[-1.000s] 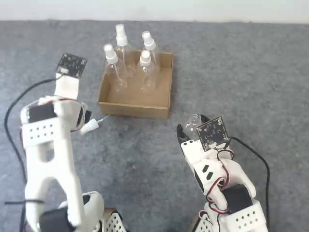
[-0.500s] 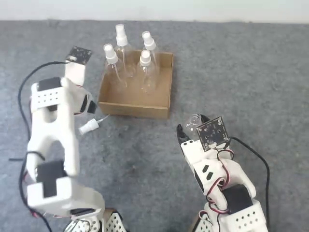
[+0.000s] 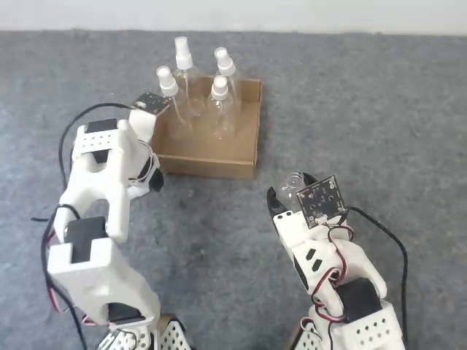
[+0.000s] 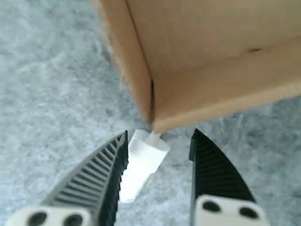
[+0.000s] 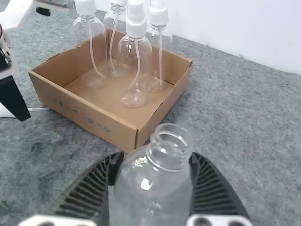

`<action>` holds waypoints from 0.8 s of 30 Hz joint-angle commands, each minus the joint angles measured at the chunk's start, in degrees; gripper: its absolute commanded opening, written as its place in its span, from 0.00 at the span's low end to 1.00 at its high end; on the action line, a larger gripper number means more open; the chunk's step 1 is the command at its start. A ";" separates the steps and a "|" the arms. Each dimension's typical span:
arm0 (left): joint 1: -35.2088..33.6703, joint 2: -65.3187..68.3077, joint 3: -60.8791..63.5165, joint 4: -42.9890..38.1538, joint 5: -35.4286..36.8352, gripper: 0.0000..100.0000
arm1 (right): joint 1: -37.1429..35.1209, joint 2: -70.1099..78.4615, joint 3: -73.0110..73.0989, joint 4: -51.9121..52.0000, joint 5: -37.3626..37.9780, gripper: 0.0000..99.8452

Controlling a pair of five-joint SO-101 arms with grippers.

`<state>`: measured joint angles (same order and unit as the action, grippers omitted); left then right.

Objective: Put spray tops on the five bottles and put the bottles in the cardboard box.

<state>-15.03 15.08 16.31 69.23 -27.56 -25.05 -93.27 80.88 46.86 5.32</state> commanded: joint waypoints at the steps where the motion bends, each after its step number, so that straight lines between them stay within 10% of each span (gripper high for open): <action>1: 0.26 1.67 -3.21 -0.53 -0.88 0.21 | 0.66 -1.45 -0.53 -1.19 0.00 0.09; 24: -8.18 3.25 -3.65 1.67 -9.14 0.12 | 0.66 -1.45 -0.53 -1.19 0.00 0.09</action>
<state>-20.75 18.77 15.25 70.11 -34.51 -25.05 -93.27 80.88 46.86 5.32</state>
